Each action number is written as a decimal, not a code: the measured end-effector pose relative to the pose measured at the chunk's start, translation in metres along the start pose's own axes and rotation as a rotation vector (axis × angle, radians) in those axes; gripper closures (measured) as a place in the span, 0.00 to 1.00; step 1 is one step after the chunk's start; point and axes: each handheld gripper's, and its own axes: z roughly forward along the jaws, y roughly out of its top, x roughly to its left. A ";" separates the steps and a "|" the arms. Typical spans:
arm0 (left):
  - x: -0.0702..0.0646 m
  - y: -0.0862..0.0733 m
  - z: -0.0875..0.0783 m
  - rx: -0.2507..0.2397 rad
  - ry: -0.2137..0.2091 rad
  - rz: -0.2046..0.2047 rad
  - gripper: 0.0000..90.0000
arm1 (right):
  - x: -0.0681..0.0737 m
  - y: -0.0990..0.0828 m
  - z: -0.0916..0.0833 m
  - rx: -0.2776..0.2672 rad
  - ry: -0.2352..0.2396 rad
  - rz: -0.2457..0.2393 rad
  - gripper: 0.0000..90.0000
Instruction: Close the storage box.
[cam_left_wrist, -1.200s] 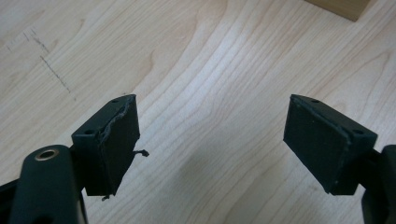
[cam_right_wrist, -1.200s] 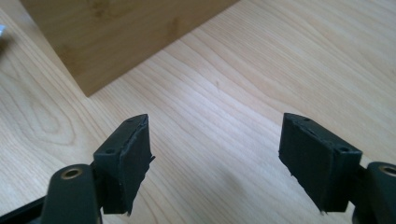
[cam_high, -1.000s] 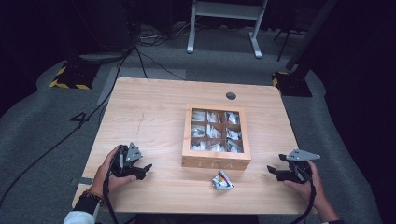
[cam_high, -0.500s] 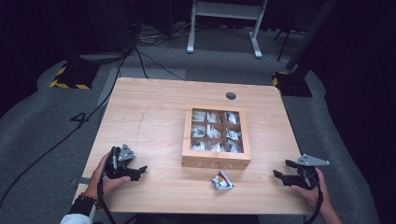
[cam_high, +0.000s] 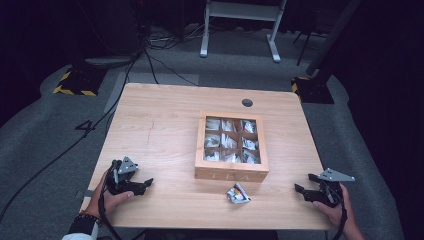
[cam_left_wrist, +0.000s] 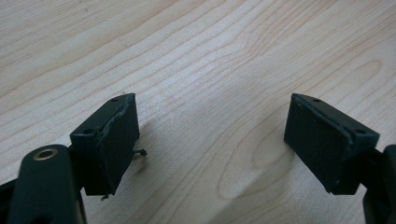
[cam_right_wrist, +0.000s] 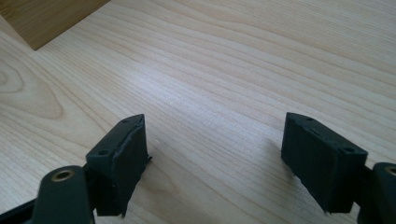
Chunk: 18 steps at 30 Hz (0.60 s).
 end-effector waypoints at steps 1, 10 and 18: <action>0.000 0.000 0.000 0.000 0.001 -0.002 0.20 | 0.000 0.000 0.000 0.000 0.001 0.000 0.25; -0.001 0.000 0.000 0.002 0.004 -0.012 0.20 | 0.001 0.000 0.001 0.001 -0.006 0.001 0.25; -0.001 0.000 0.000 0.001 0.005 -0.011 0.20 | 0.001 0.001 0.001 0.000 -0.005 0.001 0.24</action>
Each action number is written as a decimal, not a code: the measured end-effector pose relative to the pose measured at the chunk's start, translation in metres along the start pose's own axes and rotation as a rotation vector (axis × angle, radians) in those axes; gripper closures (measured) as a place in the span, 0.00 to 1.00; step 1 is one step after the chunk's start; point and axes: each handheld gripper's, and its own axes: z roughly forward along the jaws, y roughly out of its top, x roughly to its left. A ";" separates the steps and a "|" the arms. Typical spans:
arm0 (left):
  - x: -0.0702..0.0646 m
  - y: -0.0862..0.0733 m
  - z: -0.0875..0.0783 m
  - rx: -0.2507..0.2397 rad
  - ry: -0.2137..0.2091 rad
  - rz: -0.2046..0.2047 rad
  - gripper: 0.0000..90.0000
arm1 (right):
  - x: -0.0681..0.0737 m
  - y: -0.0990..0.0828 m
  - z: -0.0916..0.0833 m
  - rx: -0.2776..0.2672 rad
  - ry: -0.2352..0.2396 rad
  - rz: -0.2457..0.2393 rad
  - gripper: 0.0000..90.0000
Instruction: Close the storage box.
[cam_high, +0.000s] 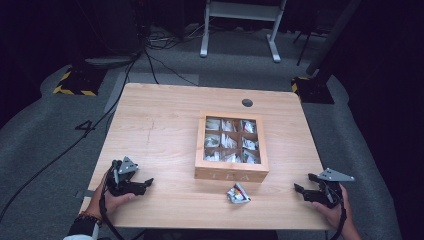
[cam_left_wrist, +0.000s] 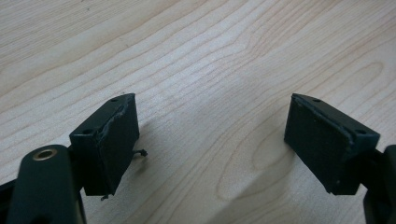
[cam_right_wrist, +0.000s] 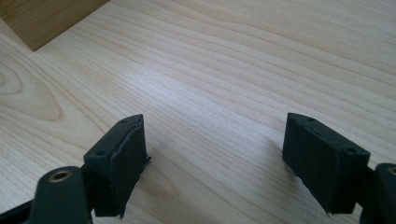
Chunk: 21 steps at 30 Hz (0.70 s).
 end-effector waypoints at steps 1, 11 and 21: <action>0.000 0.000 0.000 0.000 -0.002 0.000 0.20 | 0.000 0.000 0.000 0.000 0.000 0.000 0.24; 0.000 0.000 0.000 -0.001 -0.001 -0.003 0.20 | 0.000 0.000 0.000 0.000 0.002 -0.003 0.24; 0.000 0.001 0.001 0.000 0.000 -0.004 0.20 | 0.000 0.000 0.000 0.000 0.002 -0.003 0.24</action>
